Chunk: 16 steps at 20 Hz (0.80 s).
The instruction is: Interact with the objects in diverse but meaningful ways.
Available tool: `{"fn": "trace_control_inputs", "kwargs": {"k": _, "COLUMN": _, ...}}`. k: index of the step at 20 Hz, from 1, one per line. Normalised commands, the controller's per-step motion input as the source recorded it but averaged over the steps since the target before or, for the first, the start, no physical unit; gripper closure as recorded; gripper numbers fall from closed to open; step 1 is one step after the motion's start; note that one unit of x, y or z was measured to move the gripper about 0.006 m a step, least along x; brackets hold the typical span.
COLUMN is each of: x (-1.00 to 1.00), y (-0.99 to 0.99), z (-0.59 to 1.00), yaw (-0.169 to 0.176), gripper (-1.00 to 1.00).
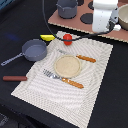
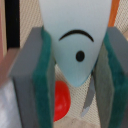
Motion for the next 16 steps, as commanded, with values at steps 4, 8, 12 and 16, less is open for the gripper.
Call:
{"fn": "trace_control_inputs", "kwargs": {"k": 4, "x": -0.43, "y": 0.08, "z": -0.46, "yaw": 0.094, "gripper": 1.00}}
{"fn": "trace_control_inputs", "kwargs": {"k": 8, "x": -0.45, "y": 0.09, "z": -0.34, "yaw": 0.097, "gripper": 1.00}}
{"fn": "trace_control_inputs", "kwargs": {"k": 12, "x": -0.50, "y": 0.06, "z": -0.36, "yaw": 0.091, "gripper": 1.00}}
{"fn": "trace_control_inputs", "kwargs": {"k": 16, "x": -0.46, "y": 0.03, "z": -0.31, "yaw": 0.076, "gripper": 1.00}}
